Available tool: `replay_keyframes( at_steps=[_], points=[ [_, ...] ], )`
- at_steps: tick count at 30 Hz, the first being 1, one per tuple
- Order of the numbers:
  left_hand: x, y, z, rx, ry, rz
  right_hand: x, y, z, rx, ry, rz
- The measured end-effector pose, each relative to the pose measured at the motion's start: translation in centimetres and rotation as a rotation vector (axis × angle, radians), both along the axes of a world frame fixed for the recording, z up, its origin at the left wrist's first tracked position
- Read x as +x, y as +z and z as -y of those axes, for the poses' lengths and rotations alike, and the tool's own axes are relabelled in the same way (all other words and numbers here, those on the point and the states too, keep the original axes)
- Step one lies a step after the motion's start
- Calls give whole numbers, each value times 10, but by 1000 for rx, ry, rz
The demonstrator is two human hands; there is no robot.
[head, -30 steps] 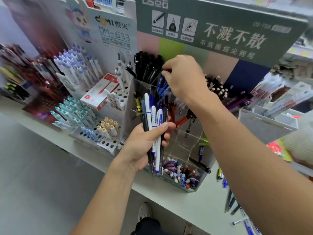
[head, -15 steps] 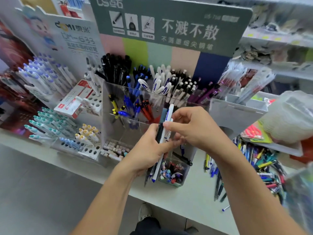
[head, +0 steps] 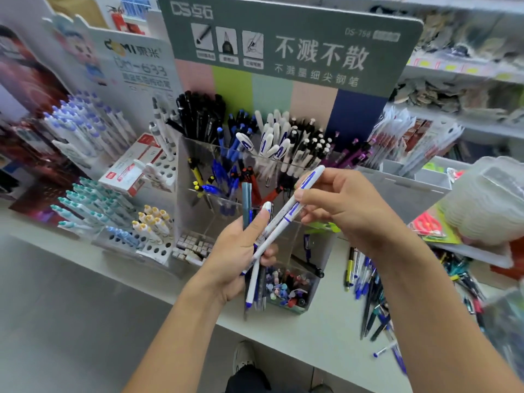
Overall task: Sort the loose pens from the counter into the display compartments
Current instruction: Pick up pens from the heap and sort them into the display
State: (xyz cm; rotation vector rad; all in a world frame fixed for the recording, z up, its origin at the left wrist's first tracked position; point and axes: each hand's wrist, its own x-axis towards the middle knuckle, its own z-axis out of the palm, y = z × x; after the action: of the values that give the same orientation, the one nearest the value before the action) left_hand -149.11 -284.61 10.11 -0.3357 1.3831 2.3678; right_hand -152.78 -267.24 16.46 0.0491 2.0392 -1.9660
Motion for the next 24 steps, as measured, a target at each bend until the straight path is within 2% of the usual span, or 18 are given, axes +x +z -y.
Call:
replay_keyframes(
  at_steps=[4,7,10,12,14,17,20,24],
  points=[
    [-4,-7,15,46,130,27,-5,24,1,26,7,-191],
    [-10,-11,33,49,204,38,-15,62,-9,117,-72,-553],
    [-15,-8,44,-50,204,-21,-34,96,-8,405,-45,-921],
    [-21,-1,46,-116,201,-106,-52,105,0,634,0,-1042],
    [-31,9,46,-163,189,-201,-68,104,12,823,75,-1120],
    [-50,21,46,-180,165,-273,-82,89,28,985,248,-1198],
    [-64,27,44,-195,137,-267,-88,70,32,1017,333,-1153],
    [-75,28,41,-202,120,-254,-86,55,30,1017,305,-1013]
  ],
)
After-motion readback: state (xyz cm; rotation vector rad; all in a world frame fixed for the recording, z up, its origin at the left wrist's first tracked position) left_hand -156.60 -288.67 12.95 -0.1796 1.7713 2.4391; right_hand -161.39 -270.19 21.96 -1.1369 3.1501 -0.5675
